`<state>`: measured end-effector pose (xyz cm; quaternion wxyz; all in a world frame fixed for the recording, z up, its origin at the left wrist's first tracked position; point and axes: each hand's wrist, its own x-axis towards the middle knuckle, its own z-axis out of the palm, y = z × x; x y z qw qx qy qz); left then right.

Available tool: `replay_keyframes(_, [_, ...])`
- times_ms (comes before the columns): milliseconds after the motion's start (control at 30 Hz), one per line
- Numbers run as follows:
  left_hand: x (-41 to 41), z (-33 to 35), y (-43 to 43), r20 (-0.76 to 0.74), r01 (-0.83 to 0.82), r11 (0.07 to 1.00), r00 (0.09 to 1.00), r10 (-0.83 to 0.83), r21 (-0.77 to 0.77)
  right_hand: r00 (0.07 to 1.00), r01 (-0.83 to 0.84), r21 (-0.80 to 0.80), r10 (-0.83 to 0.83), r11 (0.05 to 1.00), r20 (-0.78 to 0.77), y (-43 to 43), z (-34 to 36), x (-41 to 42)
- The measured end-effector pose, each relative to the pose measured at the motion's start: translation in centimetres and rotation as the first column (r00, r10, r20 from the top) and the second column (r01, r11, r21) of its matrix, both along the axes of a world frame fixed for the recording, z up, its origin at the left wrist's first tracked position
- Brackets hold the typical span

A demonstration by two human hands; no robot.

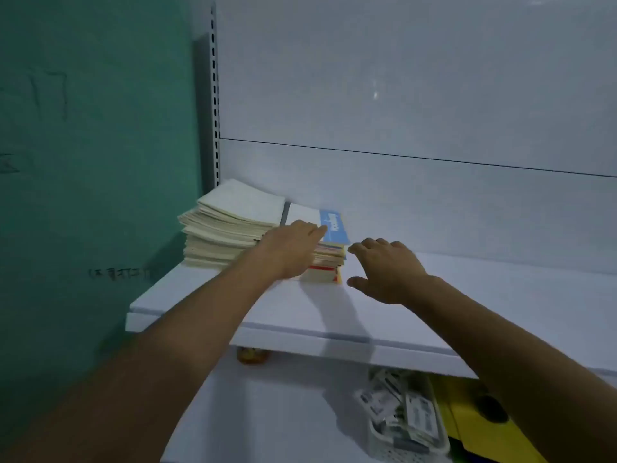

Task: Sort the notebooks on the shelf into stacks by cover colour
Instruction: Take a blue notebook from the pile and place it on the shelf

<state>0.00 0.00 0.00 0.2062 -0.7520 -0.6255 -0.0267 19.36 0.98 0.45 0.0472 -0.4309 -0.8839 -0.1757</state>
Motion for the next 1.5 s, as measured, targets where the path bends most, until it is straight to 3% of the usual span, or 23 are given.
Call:
replay_keyframes(167, [-0.8, -1.3, 4.4, -0.082, -0.044, 0.998, 0.996, 0.047, 0.04, 0.989, 0.071, 0.056, -0.063, 0.996, -0.135, 4.1, -0.3, -2.7])
replay_keyframes(367, [-1.4, -1.2, 4.3, -0.094, 0.018, 0.994, 0.996, -0.008, 0.111, 0.975, -0.075, -0.153, 0.04, 0.985, -0.218, 7.6, -0.6, -6.6])
replay_keyframes(467, [-1.6, 0.3, 3.2, 0.044, -0.005, 1.0, 0.999, 0.004, 0.021, 0.972, -0.118, -0.158, 0.082, 0.98, -0.219, 8.5, -1.9, -7.7])
replay_keyframes(633, [-1.6, 2.2, 2.4, 0.231, -0.041, 0.999, 0.972, 0.046, -0.025, 0.979, -0.154, 0.089, 0.164, 0.984, -0.121, 8.2, -2.3, -6.7])
replay_keyframes(733, [-1.7, 2.3, 2.8, 0.442, -0.1, 0.994, 0.894, 0.076, 0.031, 0.962, -0.244, 0.166, 0.26, 0.955, -0.079, 7.4, -2.0, -5.3])
replay_keyframes(833, [-1.6, 2.2, 3.7, 0.694, -0.226, 0.961, 0.718, 0.053, 0.16, 0.948, -0.285, 0.22, 0.308, 0.933, -0.079, 7.7, -1.4, -3.5])
replay_keyframes(967, [-0.6, 2.4, 4.1, 0.715, -0.404, 0.856, 0.697, 0.06, 0.322, 0.939, -0.283, 0.26, 0.322, 0.923, -0.119, 8.7, -0.3, -2.1])
replay_keyframes(1000, [-0.3, 2.7, 4.1, 0.752, -0.428, 0.857, 0.655, 0.075, 0.287, 0.936, -0.272, 0.273, 0.32, 0.923, -0.149, 9.0, 0.0, -2.0])
replay_keyframes(1033, [0.0, 3.1, 4.1, 0.828, -0.443, 0.873, 0.554, 0.085, 0.207, 0.928, -0.262, 0.276, 0.32, 0.925, -0.189, 9.2, 0.3, -1.9])
replay_keyframes(1067, [0.2, 3.6, 4.1, 0.929, -0.418, 0.906, 0.358, 0.094, 0.069, 0.921, -0.258, 0.285, 0.324, 0.923, -0.215, 9.5, 0.5, -1.9])
replay_keyframes(1133, [0.6, 4.8, 4.0, 0.967, -0.15, 0.966, -0.176, 0.184, -0.211, 0.919, -0.283, 0.33, 0.353, 0.901, -0.176, 9.6, 1.0, -1.8])
replay_keyframes(1167, [0.7, 5.2, 4.0, 0.914, -0.012, 0.968, -0.333, 0.232, -0.25, 0.922, -0.302, 0.367, 0.368, 0.88, -0.123, 9.6, 1.1, -1.8])
replay_keyframes(1200, [0.9, 5.3, 4.0, 0.879, 0.061, 0.969, -0.409, 0.244, -0.241, 0.923, -0.318, 0.418, 0.379, 0.851, -0.069, 9.5, 1.1, -2.0])
replay_keyframes(1233, [1.0, 5.3, 4.2, 0.878, 0.065, 0.973, -0.422, 0.227, -0.22, 0.923, -0.343, 0.421, 0.385, 0.84, -0.015, 9.5, 1.0, -2.3])
replay_keyframes(1300, [1.5, 5.3, 4.3, 0.928, -0.055, 0.979, -0.333, 0.169, -0.198, 0.904, -0.385, 0.391, 0.427, 0.836, -0.023, 9.5, 0.8, -3.0])
replay_keyframes(1500, [-1.5, 6.6, 3.5, 0.991, -0.298, 0.954, -0.123, -0.051, 0.012, 0.899, -0.285, 0.03, 0.278, 0.958, -0.339, 9.6, -1.1, -3.8])
